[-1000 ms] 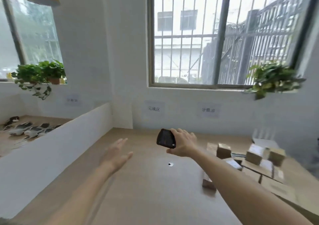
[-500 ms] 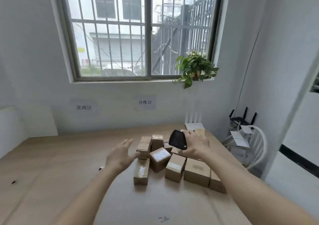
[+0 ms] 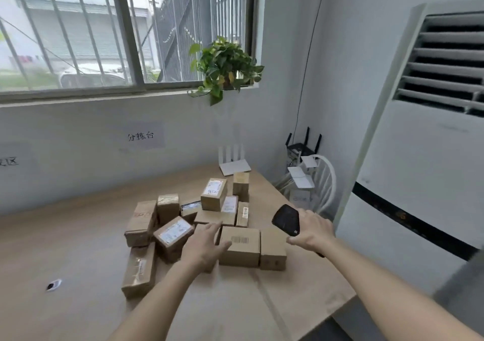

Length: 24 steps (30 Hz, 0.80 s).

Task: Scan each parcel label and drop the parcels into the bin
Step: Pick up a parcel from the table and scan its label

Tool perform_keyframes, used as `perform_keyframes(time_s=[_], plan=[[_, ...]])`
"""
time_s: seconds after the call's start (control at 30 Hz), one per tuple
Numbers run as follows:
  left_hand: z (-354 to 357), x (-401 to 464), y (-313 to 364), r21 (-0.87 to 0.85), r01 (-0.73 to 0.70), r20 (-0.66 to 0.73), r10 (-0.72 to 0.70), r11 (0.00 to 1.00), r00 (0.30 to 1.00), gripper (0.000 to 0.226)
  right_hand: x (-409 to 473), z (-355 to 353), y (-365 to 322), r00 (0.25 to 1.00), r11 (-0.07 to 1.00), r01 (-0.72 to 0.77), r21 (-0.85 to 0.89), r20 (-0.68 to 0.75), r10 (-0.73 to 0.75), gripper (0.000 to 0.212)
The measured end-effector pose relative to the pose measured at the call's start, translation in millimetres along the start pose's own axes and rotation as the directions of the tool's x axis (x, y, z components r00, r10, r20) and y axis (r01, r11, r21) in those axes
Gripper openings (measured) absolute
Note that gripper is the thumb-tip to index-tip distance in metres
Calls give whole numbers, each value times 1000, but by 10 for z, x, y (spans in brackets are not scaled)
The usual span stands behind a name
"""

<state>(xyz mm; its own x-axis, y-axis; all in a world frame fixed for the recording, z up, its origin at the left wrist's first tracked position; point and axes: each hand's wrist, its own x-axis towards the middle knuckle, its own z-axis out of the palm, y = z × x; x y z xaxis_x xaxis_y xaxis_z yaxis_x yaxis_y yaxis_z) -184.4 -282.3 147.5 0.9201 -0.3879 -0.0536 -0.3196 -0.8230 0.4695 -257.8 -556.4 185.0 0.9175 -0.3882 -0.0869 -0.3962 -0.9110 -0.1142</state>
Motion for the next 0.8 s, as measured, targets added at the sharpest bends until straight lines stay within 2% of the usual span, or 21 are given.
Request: perform_keyframes(time_s=[0.23, 0.37, 0.57, 0.8], plan=[[729, 1086, 69, -117, -4, 179, 25, 993, 984, 74, 822, 414, 391, 988, 994, -106, -19, 113, 108, 71], [1137, 1608, 18, -116, 3, 248, 26, 993, 968, 72, 1279, 689, 493, 970, 987, -159, -19, 181, 160, 63], [1675, 2133, -23, -112, 32, 346, 9, 993, 938, 71, 1724, 1131, 641, 947, 976, -214, 42, 256, 196, 55], [2225, 2509, 85, -121, 76, 434, -16, 990, 901, 70, 2167, 1633, 943, 911, 966, -247, 72, 356, 206, 60]])
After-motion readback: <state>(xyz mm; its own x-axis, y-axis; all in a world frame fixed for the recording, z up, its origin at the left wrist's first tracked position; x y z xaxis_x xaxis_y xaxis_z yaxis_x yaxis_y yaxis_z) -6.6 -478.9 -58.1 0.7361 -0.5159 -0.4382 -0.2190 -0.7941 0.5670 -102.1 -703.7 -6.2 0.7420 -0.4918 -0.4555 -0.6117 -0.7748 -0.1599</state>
